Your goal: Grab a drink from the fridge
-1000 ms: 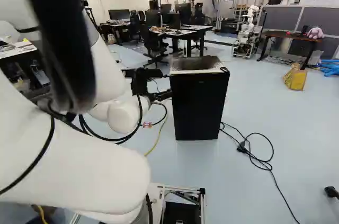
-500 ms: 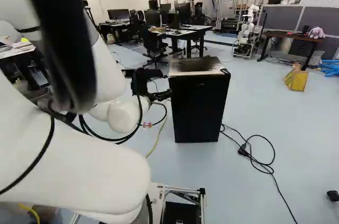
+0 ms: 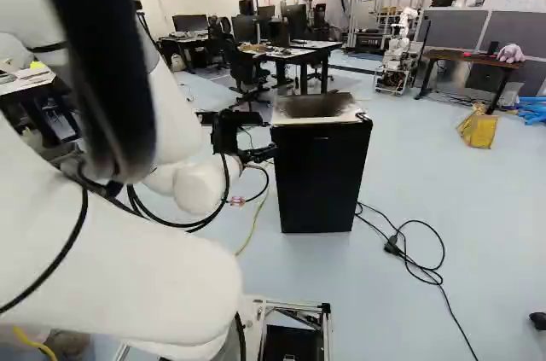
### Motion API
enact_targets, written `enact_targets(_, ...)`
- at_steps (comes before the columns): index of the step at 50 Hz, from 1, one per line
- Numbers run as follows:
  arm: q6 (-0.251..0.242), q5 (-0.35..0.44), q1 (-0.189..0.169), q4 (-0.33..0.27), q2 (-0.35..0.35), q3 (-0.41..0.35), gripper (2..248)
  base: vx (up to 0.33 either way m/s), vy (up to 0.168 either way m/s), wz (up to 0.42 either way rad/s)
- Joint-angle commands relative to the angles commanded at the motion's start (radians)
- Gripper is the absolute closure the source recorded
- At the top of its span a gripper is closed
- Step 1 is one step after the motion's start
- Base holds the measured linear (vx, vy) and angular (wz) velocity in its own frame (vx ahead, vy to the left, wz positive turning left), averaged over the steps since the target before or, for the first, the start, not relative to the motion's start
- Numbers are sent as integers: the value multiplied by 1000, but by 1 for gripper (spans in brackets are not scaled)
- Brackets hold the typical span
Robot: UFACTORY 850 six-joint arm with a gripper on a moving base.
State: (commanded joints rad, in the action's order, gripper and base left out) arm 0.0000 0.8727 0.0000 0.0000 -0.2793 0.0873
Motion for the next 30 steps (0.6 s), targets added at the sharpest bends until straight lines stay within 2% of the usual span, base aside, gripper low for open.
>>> enact_targets(16, 0, 0, 0, 0, 0, 0, 3, 54, -1, -4)
enact_targets(30, 0, 0, 0, 0, 1, 1, 3, 0, 0, 0)
